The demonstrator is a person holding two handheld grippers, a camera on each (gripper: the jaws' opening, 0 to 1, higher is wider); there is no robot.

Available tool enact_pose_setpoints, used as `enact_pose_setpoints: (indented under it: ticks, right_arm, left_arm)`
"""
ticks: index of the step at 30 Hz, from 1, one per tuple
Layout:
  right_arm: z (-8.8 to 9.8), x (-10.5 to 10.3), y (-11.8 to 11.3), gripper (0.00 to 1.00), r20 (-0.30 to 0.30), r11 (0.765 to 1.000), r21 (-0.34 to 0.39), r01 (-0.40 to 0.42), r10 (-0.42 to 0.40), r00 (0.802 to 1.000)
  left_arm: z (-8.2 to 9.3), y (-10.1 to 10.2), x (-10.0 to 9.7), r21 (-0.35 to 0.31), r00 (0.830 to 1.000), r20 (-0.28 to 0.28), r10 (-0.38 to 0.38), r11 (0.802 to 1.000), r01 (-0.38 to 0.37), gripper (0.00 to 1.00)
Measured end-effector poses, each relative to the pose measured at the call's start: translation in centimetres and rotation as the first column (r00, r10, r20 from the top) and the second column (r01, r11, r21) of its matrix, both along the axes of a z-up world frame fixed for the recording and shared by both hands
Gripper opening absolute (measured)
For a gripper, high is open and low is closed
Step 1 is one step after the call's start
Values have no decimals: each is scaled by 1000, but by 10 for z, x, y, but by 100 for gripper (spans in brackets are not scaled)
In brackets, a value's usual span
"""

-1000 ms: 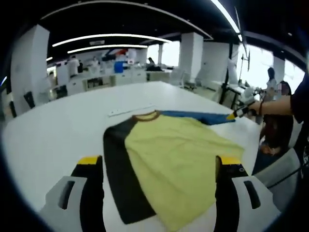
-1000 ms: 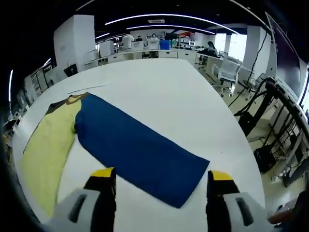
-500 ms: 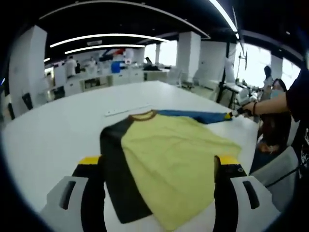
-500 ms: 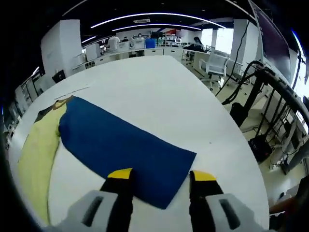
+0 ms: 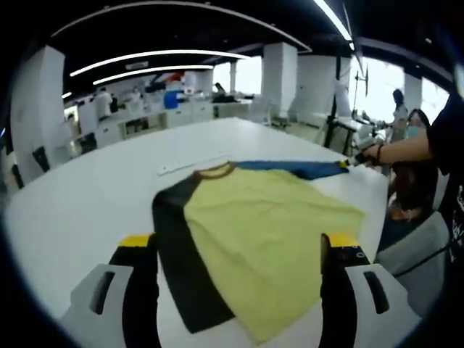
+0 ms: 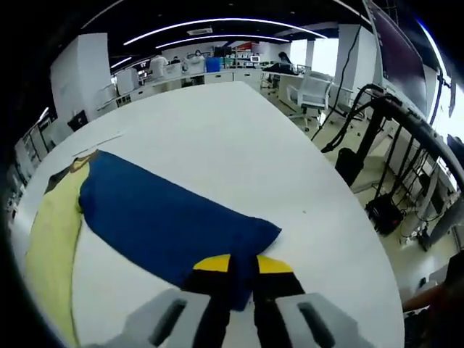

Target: Fold the garment on the visible template until the final outline fits inside the template.

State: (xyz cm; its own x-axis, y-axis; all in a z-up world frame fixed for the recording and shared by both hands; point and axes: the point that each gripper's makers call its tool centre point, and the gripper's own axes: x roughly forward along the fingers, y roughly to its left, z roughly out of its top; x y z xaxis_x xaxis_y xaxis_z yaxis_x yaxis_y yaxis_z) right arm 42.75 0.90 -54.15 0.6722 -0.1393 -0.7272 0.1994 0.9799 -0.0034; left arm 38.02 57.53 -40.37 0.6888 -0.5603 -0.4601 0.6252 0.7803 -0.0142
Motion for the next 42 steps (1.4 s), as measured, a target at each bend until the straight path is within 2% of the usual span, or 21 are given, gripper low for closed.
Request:
enact_pose_setpoints:
  ticks: [2, 8, 10, 12, 14, 16, 19, 20, 21, 22, 24, 26, 28, 30, 32, 38, 42]
  right_arm:
    - [2, 2, 3, 0, -2, 1000, -3, -8, 8, 1000]
    - [7, 3, 7, 0, -21, 997, -58, -56, 55, 998]
    - [6, 9, -4, 0, -17, 998, -53, -44, 43, 999]
    - [9, 9, -2, 0, -15, 998, -48, -35, 34, 999]
    - [3, 23, -18, 0, -18, 999, -45, -30, 29, 999]
    - [1, 32, -25, 0, -32, 998, -54, -44, 42, 999]
    - [5, 28, -17, 0, -38, 998, -46, -36, 34, 999]
    - [2, 38, -30, 0, -39, 999, -43, -32, 30, 999]
    - [3, 35, -26, 0, -39, 999, -41, -26, 24, 999]
    - [10, 27, -14, 0, -37, 999, -39, -23, 22, 999]
    - [2, 41, -31, 0, -40, 999, -33, -22, 21, 999]
    - [-2, 48, -39, 0, -49, 999, -31, -32, 31, 998]
    - [5, 37, -25, 0, -54, 999, -30, -38, 37, 998]
    - [3, 39, -29, 0, -55, 999, -17, -29, 28, 998]
    - [9, 31, -19, 0, -57, 1000, -8, -21, 20, 998]
    - [10, 45, -33, 0, -23, 1000, 25, 2, -1, 1000]
    - [17, 45, -28, 0, -13, 999, 39, -4, 4, 1000]
  left_arm:
    - [2, 1, 0, -16, 1000, 1, 17, 1000, -17, 89]
    - [2, 3, -3, -20, 1000, -6, 14, 1000, -14, 89]
    - [1, 4, -3, -18, 1000, -10, 16, 1000, -16, 89]
    - [1, 5, -3, -18, 1000, -16, 20, 1000, -20, 89]
    - [2, 4, -3, -26, 999, -22, 30, 999, -30, 90]
    - [0, 9, -1, -20, 999, -24, 31, 999, -32, 91]
    - [1, 7, -1, -5, 1000, -22, 20, 1000, -20, 93]
    - [2, 5, -1, -10, 1000, -22, 18, 1000, -18, 93]
    - [2, 4, -1, -12, 1000, -24, 16, 1000, -17, 94]
    - [2, 5, -1, -16, 1000, -24, 15, 1000, -16, 94]
    - [3, 4, -1, -14, 1000, -23, 6, 1000, -7, 95]
    - [4, 0, -3, -20, 1000, -15, -5, 1000, 5, 96]
    - [4, -1, -3, -27, 1000, -19, -10, 1000, 10, 96]
    - [4, 0, -4, -20, 1000, -21, -16, 1000, 16, 97]
    - [4, 1, -3, -14, 1000, -19, -19, 1000, 19, 98]
    - [5, 0, -5, 5, 1000, -15, -18, 1000, 18, 99]
    - [3, 2, -5, 22, 1000, -21, -12, 1000, 13, 99]
